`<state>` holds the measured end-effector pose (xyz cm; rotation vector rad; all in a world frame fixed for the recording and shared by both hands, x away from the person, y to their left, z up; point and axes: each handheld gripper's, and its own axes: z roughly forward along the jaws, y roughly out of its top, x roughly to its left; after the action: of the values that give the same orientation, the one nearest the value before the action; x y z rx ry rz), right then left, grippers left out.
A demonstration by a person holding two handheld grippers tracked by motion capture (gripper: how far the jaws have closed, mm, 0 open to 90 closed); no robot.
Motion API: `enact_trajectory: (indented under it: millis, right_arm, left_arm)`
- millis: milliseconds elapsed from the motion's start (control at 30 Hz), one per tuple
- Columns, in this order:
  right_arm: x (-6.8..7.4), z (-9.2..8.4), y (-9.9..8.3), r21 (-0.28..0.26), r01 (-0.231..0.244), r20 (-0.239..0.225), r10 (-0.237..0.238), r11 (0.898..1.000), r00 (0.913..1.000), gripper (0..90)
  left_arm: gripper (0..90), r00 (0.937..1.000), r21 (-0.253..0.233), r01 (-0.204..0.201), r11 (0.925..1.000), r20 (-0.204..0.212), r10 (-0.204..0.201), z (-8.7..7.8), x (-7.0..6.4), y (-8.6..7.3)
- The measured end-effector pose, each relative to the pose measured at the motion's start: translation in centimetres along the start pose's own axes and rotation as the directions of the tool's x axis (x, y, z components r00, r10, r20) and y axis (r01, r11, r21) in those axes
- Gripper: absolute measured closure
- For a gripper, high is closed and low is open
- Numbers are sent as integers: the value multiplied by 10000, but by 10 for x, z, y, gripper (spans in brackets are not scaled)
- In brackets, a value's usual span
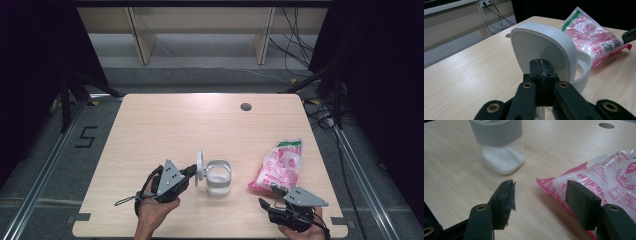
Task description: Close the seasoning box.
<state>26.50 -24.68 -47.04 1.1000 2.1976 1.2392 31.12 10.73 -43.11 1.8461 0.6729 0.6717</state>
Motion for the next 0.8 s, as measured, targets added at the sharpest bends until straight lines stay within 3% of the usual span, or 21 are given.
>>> enact_trajectory:
  millis: [33, 133, 233, 267, 400, 433, 467, 533, 567, 633, 700, 733, 800]
  right_arm:
    - [-2, 1, 0, -51, 192, -16, -192, 9998, 9998, 404]
    - [-2, 1, -1, -18, 140, 68, -140, 9999, 9999, 404]
    - [-2, 2, -1, 68, 145, 13, -145, 9999, 9999, 404]
    - [-1, 1, -1, 65, 139, -9, -139, 9999, 9999, 404]
    - [-3, 2, -1, 52, 216, -173, -215, 9998, 9996, 405]
    - [-3, 2, -1, 21, 250, -105, -250, 9997, 9996, 404]
    - [-2, 1, -1, 55, 251, 55, -251, 9997, 9997, 405]
    - [1, 1, -2, 75, 4, -17, -4, 10000, 10000, 405]
    - [-1, 2, -1, 29, 203, -36, -203, 9998, 9998, 405]
    - [2, 1, -2, 96, -112, -23, 112, 9999, 9999, 405]
    - [-1, 2, -2, 36, 244, -79, -244, 9997, 9997, 405]
    - [-1, 2, -1, 44, 247, -100, -247, 9997, 9996, 405]
    - [2, 1, -2, 140, -28, -12, 28, 9999, 10000, 405]
  left_arm:
    - [893, 9999, 87, 152, 9998, 20, -152, 0, -1, 0]
    - [893, 10000, 2, -58, 10000, -17, 58, 2, -2, 2]
    - [893, 9999, 36, 124, 9999, 85, -124, 3, -5, 3]
    - [893, 9999, -41, -115, 9999, 81, 115, 3, -4, 4]
    - [893, 9997, 14, -45, 10000, 234, 45, 5, -8, 5]
    - [893, 9996, -93, -141, 9999, 240, 143, 5, -8, 5]
    - [893, 9996, -62, 8, 10000, 294, -6, 5, -10, 5]
    - [893, 9995, -51, -82, 10000, 305, 83, 5, -10, 6]
    - [893, 9995, -75, -79, 9999, 309, 81, 5, -10, 6]
    - [893, 9994, -91, -25, 10000, 354, 29, 5, -12, 6]
    - [893, 9993, -122, 70, 9999, 362, -65, 6, -12, 5]
    - [893, 9993, -192, -144, 9997, 331, 150, 7, -11, 5]
    - [893, 9993, -235, -134, 9996, 350, 142, 8, -12, 5]
